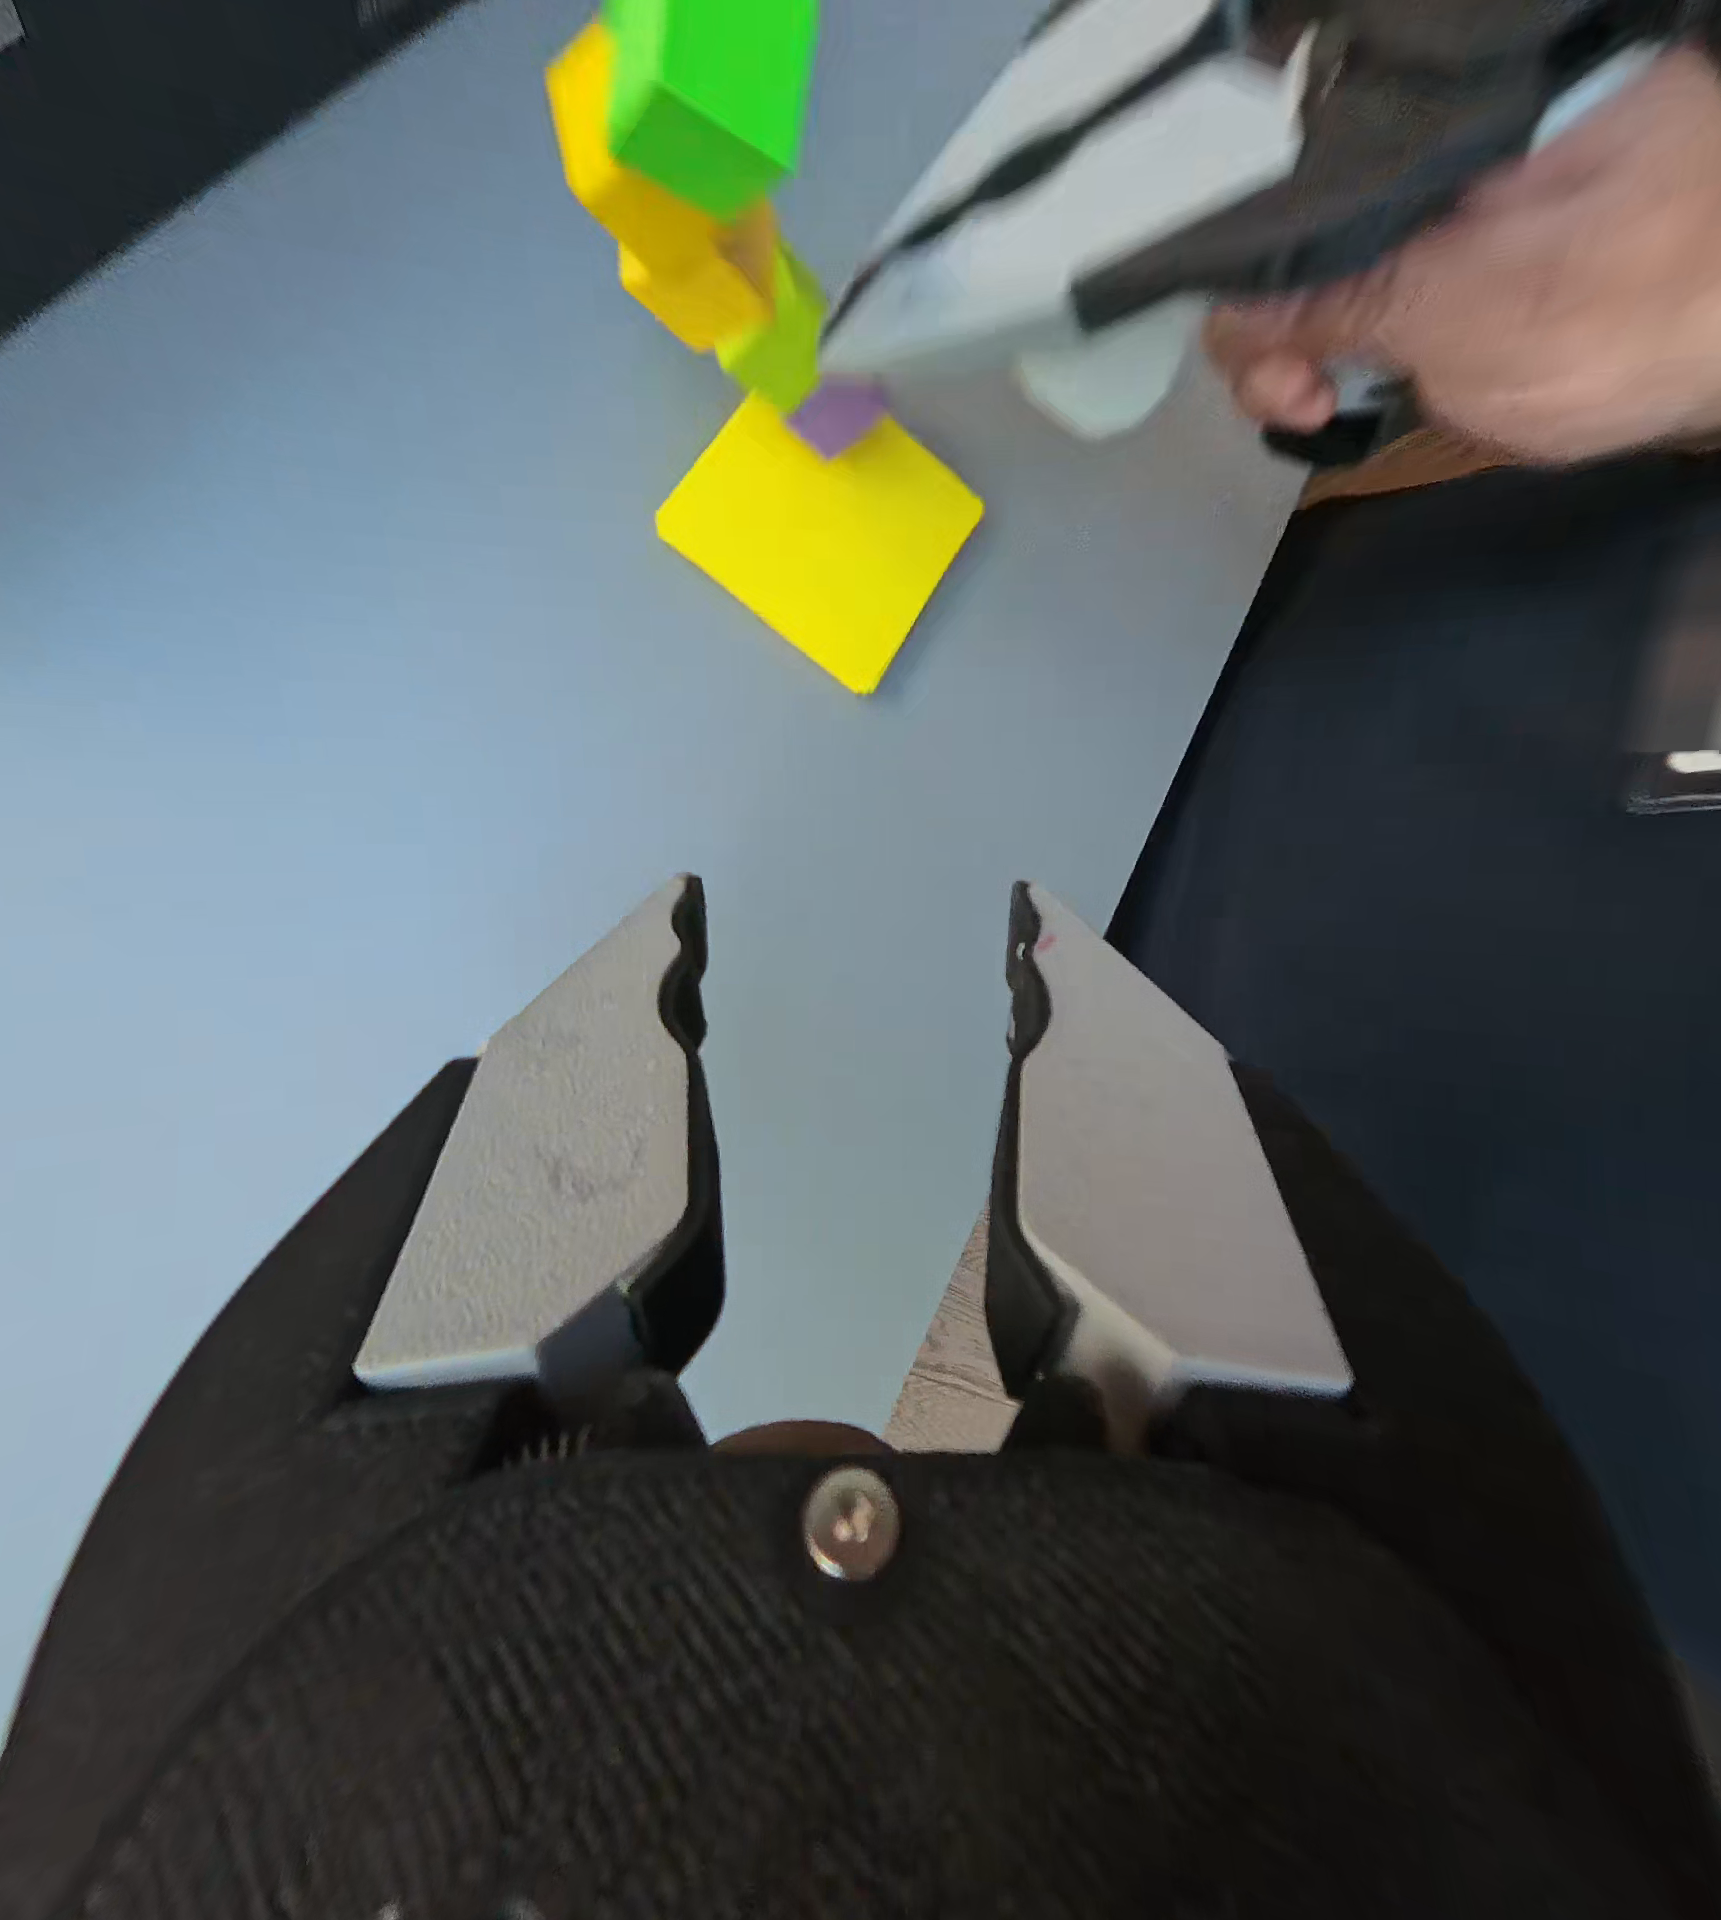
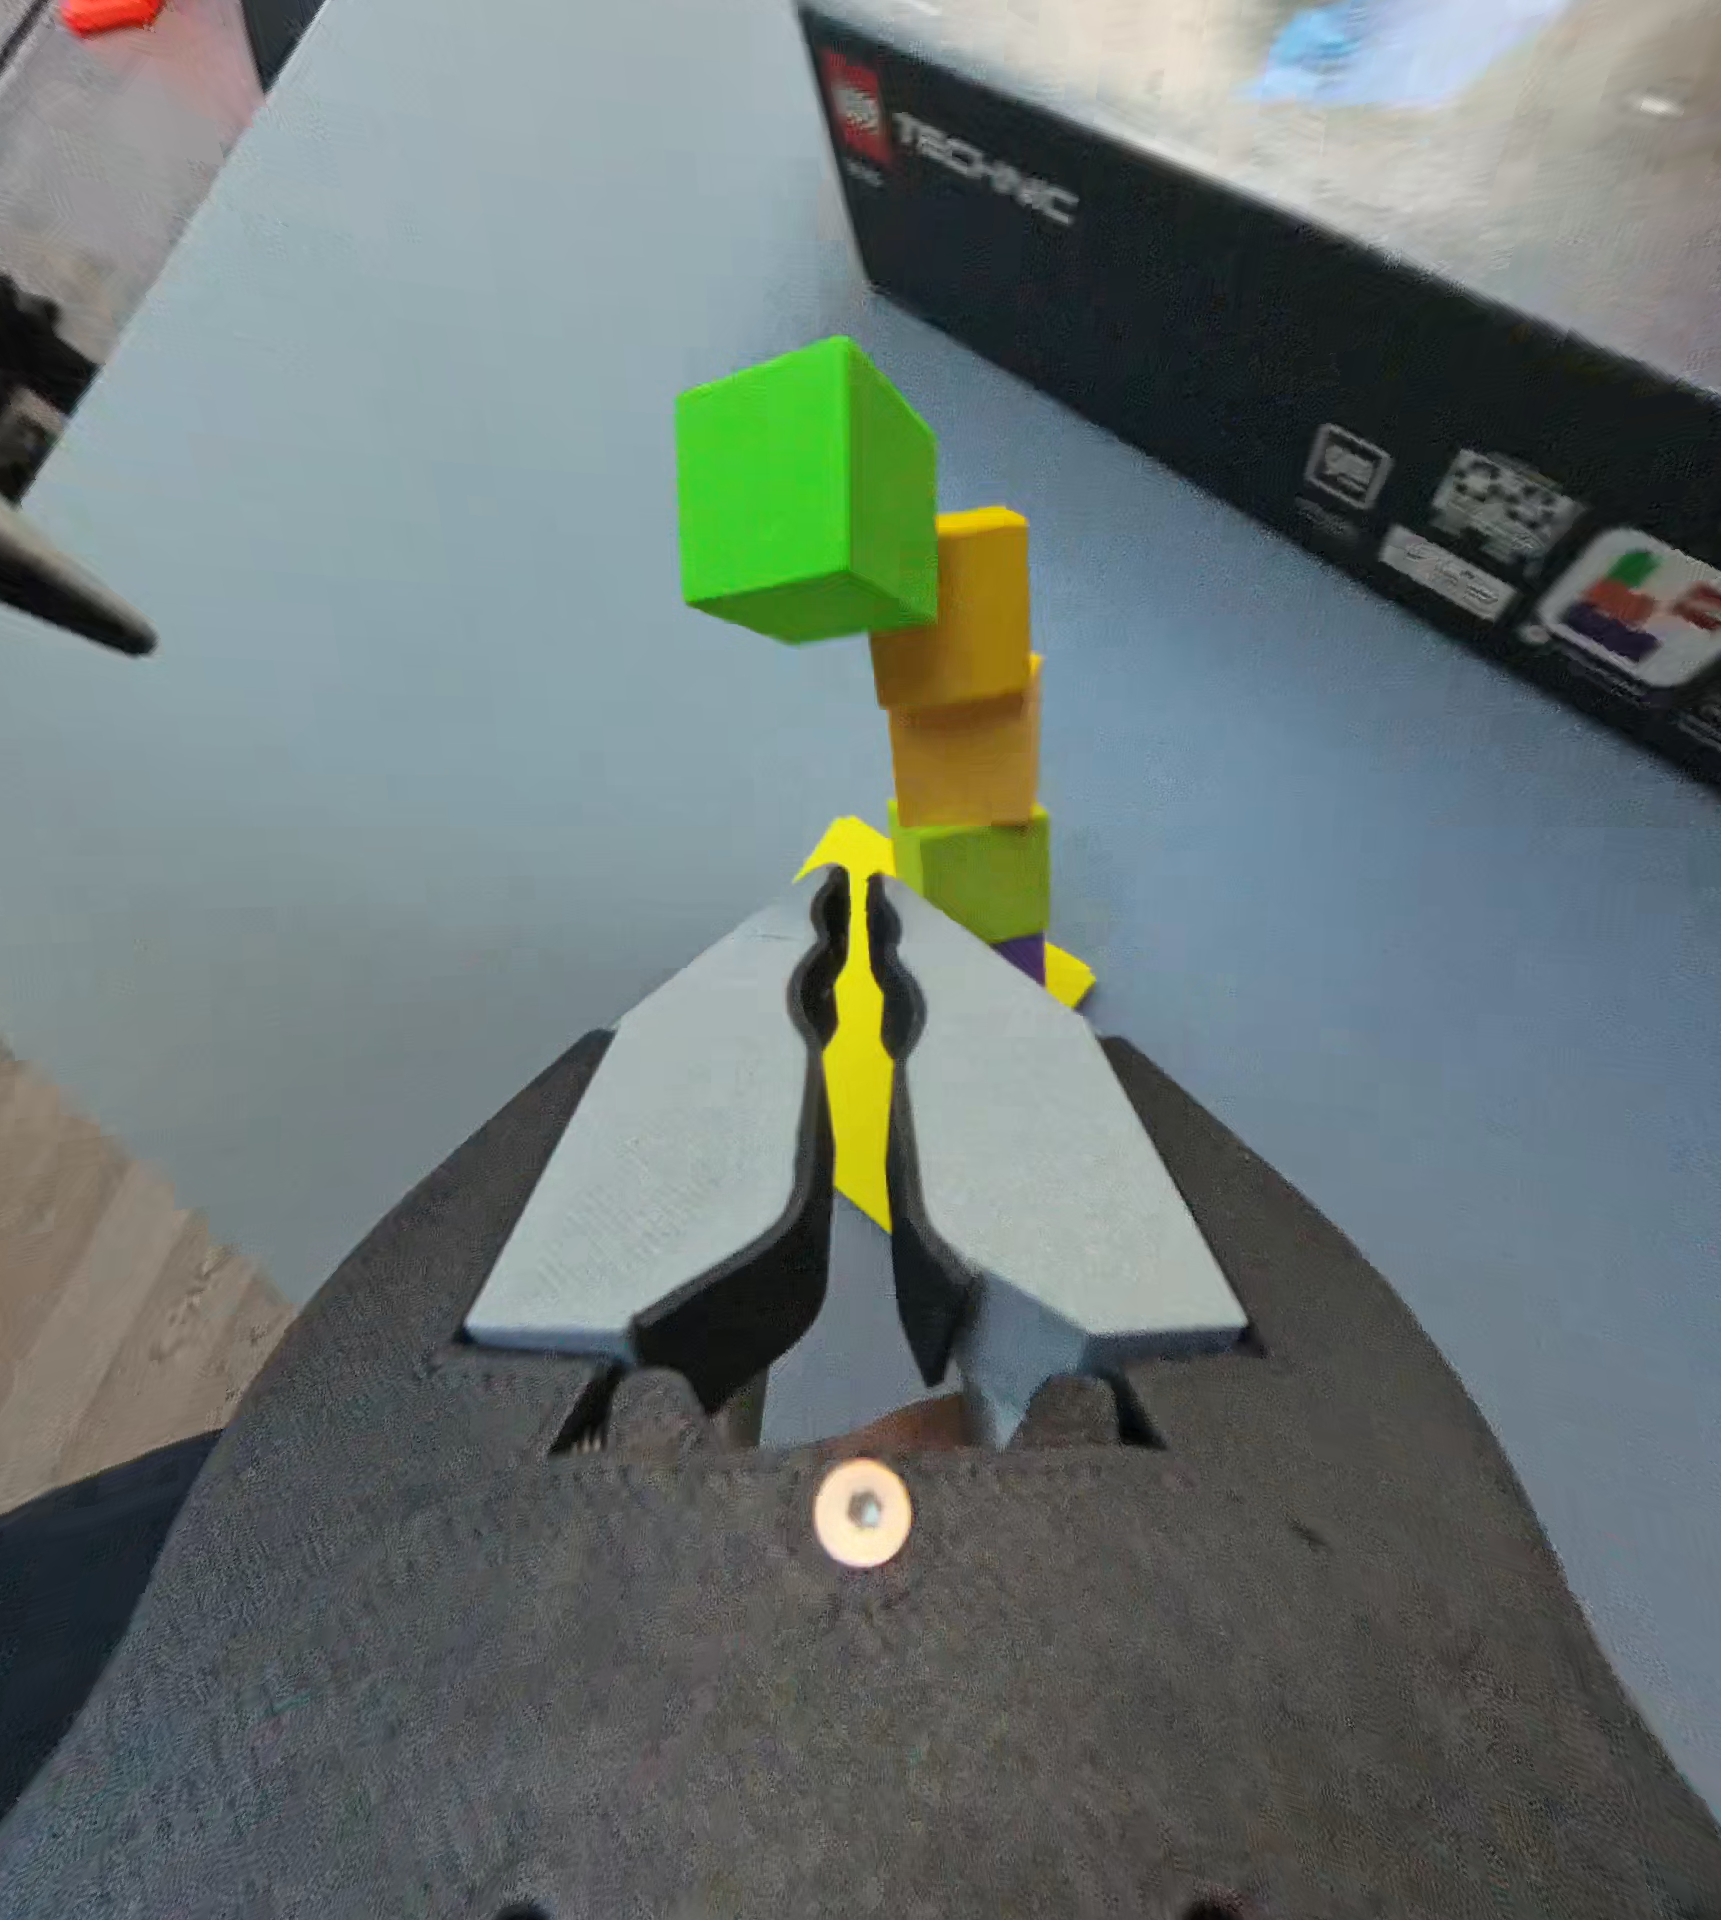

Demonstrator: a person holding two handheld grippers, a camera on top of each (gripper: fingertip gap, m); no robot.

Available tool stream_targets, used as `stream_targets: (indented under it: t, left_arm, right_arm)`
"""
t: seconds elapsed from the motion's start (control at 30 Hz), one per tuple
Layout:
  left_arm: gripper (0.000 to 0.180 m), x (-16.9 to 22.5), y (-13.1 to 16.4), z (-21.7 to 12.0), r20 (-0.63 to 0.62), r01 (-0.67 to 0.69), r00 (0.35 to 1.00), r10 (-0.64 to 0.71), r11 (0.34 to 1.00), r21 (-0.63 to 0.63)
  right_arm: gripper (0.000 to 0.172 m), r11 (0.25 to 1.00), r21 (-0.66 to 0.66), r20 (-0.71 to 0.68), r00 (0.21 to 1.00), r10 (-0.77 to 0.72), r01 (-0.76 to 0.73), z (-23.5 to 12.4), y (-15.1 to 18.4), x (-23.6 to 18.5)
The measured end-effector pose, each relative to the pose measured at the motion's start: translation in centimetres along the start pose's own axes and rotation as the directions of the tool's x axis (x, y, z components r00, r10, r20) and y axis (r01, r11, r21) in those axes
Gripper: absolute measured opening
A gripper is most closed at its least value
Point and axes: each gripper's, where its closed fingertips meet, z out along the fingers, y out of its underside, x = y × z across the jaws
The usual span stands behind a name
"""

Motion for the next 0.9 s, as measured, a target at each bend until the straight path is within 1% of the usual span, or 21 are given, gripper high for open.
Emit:
stream_targets:
  t: [0.07, 0.1, 0.13, 0.2, 0.27, 0.33, 0.4, 0.5, 0.6, 0.7, 0.77, 0.83, 0.9]
  left_arm:
    - [0.055, -0.4, 1.7, 1.1, -0.001, 0.051, 0.999, -0.051, 0.999, -0.016]
    - [0.056, -0.4, 2.3, 1.8, -0.011, 0.074, 0.997, -0.075, 0.997, -0.023]
    - [0.056, -0.4, 2.6, 2.5, -0.018, 0.091, 0.996, -0.092, 0.995, -0.027]
    - [0.055, -0.7, 2.6, 3.9, -0.014, 0.106, 0.994, -0.107, 0.994, -0.024]
    - [0.055, -1.3, 2.1, 5.4, -0.005, 0.126, 0.992, -0.126, 0.992, -0.022]
    - [0.055, -1.8, 0.8, 6.8, -0.002, 0.140, 0.990, -0.140, 0.990, -0.008]
    - [0.055, -3.0, -0.4, 8.0, 0.033, 0.145, 0.989, -0.144, 0.989, -0.009]
    - [0.055, -5.9, -2.8, 8.7, 0.120, 0.152, 0.981, -0.154, 0.988, 0.020]
    - [0.055, -9.4, -4.7, 8.6, 0.183, 0.193, 0.963, -0.200, 0.980, 0.056]
    - [0.058, -12.0, -5.6, 8.1, 0.233, 0.233, 0.941, -0.245, 0.969, 0.079]
    - [0.061, -12.9, -6.0, 8.0, 0.253, 0.249, 0.931, -0.261, 0.965, 0.079]
    - [0.059, -12.9, -5.6, 9.0, 0.251, 0.268, 0.931, -0.266, 0.963, 0.027]
    - [0.052, -12.8, -4.6, 10.7, 0.277, 0.258, 0.931, -0.238, 0.965, -0.038]
  right_arm:
    - [0.001, 0.996, -0.021, -0.060, 0.994, 0.089, -0.091, -1.5, 1.0, 3.6]
    - [0.005, 0.992, -0.045, -0.073, 0.990, 0.117, -0.120, -2.3, 1.7, 5.0]
    - [0.010, 0.988, -0.059, -0.087, 0.986, 0.140, -0.146, -3.2, 2.4, 6.2]
    - [0.012, 0.983, -0.052, -0.120, 0.978, 0.169, -0.176, -5.3, 3.3, 8.3]
    - [0.016, 0.979, -0.058, -0.143, 0.972, 0.187, -0.197, -7.2, 4.6, 9.5]
    - [0.020, 0.976, -0.072, -0.163, 0.968, 0.192, -0.205, -8.7, 6.1, 10.2]
    - [0.021, 0.975, -0.090, -0.188, 0.965, 0.184, -0.203, -9.9, 7.7, 10.6]
    - [0.022, 0.971, -0.117, -0.214, 0.960, 0.179, -0.208, -11.2, 9.9, 10.9]
    - [0.023, 0.971, -0.128, -0.237, 0.957, 0.168, -0.202, -12.4, 11.3, 11.7]
    - [0.023, 0.973, -0.121, -0.263, 0.951, 0.160, -0.197, -13.6, 12.0, 13.3]
    - [0.023, 0.972, -0.111, -0.265, 0.949, 0.170, -0.205, -14.1, 12.3, 14.5]
    - [0.023, 0.970, -0.109, -0.254, 0.949, 0.185, -0.218, -14.2, 12.6, 15.6]
    - [0.024, 0.968, -0.110, -0.229, 0.954, 0.196, -0.226, -13.8, 12.6, 16.6]
